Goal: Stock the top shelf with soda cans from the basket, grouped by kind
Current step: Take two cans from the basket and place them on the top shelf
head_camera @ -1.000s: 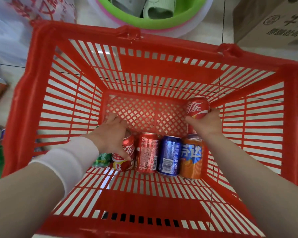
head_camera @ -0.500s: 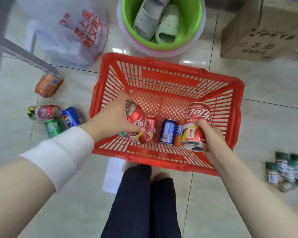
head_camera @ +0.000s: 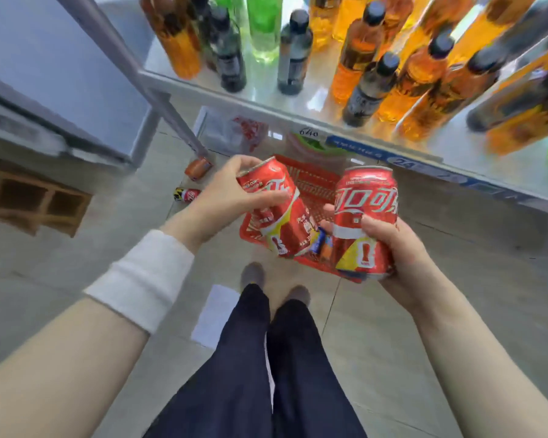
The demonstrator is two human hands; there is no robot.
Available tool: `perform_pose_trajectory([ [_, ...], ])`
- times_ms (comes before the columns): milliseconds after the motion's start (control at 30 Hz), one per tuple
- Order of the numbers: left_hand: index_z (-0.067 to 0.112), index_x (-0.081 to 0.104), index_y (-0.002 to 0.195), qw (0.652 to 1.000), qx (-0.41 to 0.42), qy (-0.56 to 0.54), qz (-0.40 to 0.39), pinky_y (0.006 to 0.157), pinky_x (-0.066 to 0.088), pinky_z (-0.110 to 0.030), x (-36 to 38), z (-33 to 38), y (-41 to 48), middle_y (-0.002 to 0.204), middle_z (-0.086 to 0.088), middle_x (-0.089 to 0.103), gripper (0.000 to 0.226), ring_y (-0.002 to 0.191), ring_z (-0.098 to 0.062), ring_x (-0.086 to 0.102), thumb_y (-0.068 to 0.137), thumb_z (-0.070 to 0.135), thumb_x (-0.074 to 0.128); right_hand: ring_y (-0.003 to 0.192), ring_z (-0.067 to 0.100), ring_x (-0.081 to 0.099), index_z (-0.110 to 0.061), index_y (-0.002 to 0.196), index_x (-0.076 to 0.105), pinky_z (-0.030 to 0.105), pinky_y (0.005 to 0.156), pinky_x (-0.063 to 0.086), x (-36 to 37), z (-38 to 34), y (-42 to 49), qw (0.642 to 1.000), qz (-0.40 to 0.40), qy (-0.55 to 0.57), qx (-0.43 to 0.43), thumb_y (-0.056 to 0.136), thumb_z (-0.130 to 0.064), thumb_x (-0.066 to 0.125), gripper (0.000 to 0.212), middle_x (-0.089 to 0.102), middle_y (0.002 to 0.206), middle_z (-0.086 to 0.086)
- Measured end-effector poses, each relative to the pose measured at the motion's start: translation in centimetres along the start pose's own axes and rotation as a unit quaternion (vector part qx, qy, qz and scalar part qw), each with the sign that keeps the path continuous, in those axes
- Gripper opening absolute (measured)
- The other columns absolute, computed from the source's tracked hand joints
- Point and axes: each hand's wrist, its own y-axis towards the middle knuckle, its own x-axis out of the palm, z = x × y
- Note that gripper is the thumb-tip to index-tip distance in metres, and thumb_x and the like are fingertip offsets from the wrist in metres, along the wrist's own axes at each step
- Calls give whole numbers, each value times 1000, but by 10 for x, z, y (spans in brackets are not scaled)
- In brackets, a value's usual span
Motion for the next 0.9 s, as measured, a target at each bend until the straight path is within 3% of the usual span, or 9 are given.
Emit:
perform_pose_trajectory([
  [133,28,53,95,996,24,-78,23,69,53,-21,-18,43,-35,85,10,66,59,71,2,66,46,32,84,109,33,62,-7,127,49,46,92,51,45,-31,-41,999,-13,-19,-40,39,-49,87,105,64,120,14],
  [200,19,56,102,989,32,-146,20,70,55,-29,-29,60,-49,84,4,70,77,75,-9,68,35,39,86,106,31,64,-7,125,51,42,87,54,66,-41,-56,998,-18,-32,-58,40,-48,87,101,66,117,13],
  [267,4,53,116,980,44,-194,0,78,55,-39,-39,76,-62,98,-13,70,103,88,-25,68,30,47,90,104,31,65,-7,124,51,41,85,54,83,-50,-69,996,-22,-43,-71,40,-49,87,101,66,116,14],
  [333,0,51,120,975,61,-215,-20,80,54,-43,-49,91,-74,108,-23,65,107,94,-33,66,32,48,89,104,32,65,-8,125,50,44,87,52,98,-59,-78,994,-20,-59,-85,39,-50,87,102,66,116,14],
  [467,11,60,106,971,106,-211,-34,76,55,-39,-69,125,-89,97,-12,71,88,89,-28,69,33,51,87,99,30,67,-10,122,52,42,81,54,125,-84,-86,990,-7,-54,-133,36,-52,87,102,67,113,12],
  [633,23,64,95,963,171,-207,-22,70,56,-32,-88,179,-102,91,-5,73,67,84,-23,70,37,49,86,84,24,70,-13,112,57,30,64,56,145,-131,-94,981,-5,-29,-192,32,-52,88,94,71,95,10],
  [800,22,61,99,959,221,-173,25,64,55,-27,-106,234,-106,84,2,74,58,77,-17,71,46,42,73,90,26,70,-20,114,56,30,65,56,167,-186,-107,963,-30,-86,-254,32,-61,84,95,71,102,11],
  [900,21,61,104,958,247,-144,38,71,57,-33,-124,260,-107,91,-2,74,62,83,-20,71,47,45,73,84,22,71,-25,107,57,26,58,55,186,-219,-111,949,-36,-102,-297,26,-70,79,96,73,95,5],
])
